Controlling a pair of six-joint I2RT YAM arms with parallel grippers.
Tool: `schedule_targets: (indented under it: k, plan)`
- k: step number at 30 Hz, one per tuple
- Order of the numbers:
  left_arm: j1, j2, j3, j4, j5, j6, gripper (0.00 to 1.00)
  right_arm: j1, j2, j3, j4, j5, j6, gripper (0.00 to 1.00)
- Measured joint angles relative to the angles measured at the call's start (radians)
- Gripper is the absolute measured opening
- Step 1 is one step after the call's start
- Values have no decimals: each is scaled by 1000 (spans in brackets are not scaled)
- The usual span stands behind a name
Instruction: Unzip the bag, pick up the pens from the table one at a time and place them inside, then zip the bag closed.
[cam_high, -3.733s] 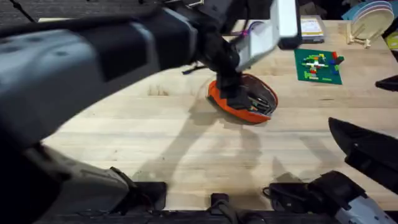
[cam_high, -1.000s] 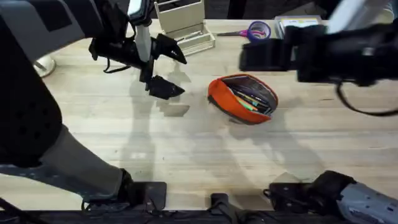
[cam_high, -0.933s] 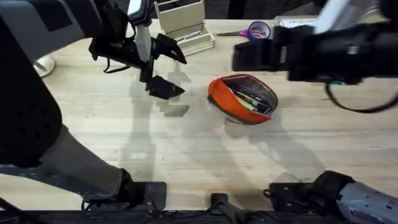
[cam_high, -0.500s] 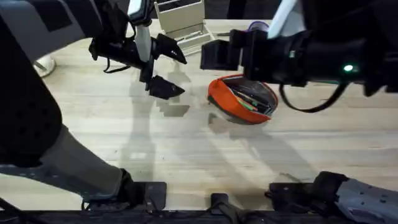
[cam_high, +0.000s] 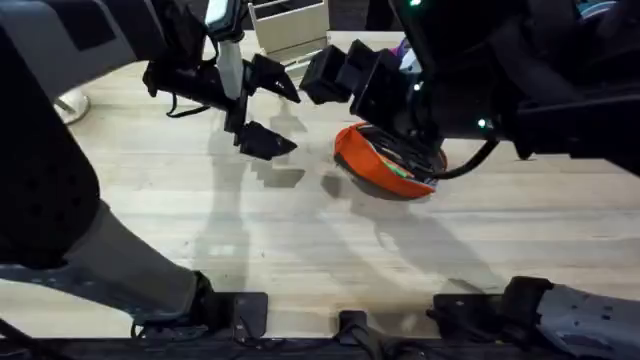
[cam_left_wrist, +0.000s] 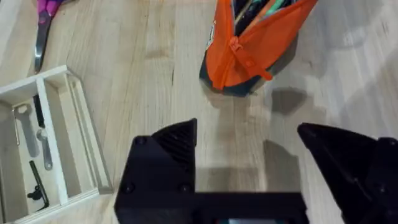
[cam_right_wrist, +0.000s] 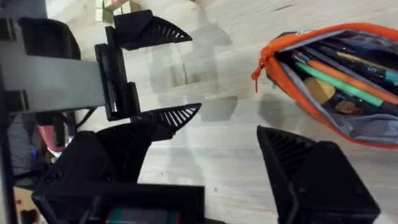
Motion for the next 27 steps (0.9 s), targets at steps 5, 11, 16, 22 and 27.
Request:
schedule_targets:
  k: [5, 11, 16, 22, 27]
  plan:
    - [0, 0, 0, 0, 0, 0, 993, 1, 6, 0, 1, 9, 29, 997]
    - [0, 0, 0, 0, 0, 0, 993, 28, 63, 0, 2, 24, 39, 997]
    - [0, 0, 0, 0, 0, 0, 993, 48, 124, 0, 3, 77, 49, 997]
    - [0, 0, 0, 0, 0, 0, 993, 57, 183, 0, 3, 136, 111, 998]
    - [0, 0, 0, 0, 0, 0, 993, 58, 209, 0, 5, 146, 153, 998]
